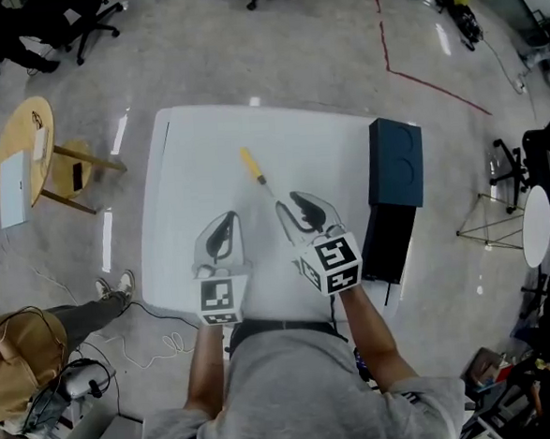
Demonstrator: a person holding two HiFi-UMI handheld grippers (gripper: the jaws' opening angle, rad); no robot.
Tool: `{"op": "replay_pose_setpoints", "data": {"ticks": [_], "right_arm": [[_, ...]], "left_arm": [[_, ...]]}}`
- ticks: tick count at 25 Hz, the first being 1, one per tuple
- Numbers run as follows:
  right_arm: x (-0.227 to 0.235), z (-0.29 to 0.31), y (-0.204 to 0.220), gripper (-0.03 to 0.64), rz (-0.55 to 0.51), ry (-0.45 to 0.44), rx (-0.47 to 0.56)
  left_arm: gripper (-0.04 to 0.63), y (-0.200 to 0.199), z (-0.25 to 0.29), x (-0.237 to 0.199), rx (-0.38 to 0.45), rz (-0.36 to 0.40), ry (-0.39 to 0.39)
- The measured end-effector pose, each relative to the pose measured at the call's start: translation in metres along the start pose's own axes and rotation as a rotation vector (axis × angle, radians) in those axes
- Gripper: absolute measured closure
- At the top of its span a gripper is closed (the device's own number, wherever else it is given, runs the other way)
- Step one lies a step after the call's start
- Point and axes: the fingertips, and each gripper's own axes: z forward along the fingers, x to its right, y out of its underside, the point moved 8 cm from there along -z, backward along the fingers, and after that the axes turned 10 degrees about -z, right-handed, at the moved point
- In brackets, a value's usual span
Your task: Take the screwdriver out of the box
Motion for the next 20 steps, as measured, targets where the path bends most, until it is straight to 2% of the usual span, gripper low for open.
{"op": "replay_pose_setpoints", "data": {"ticks": [8,15,20], "right_arm": [[-0.007,-0.065,-0.002,0.555,-0.064,0.073,0.098],[-0.009,-0.121,0.009,0.609,-0.068,0.128,0.172],[-0.015,-0.148,0.02,0.613,-0.081,0.149,0.198]], "left_arm": [[0.584,-0.014,-0.039,0.04,0.064,0.041,0.012],[0.583,-0.012,-0.075,0.072,0.103,0.072,0.01],[0.583,-0.007,-0.096,0.088,0.122,0.086,0.007]]}}
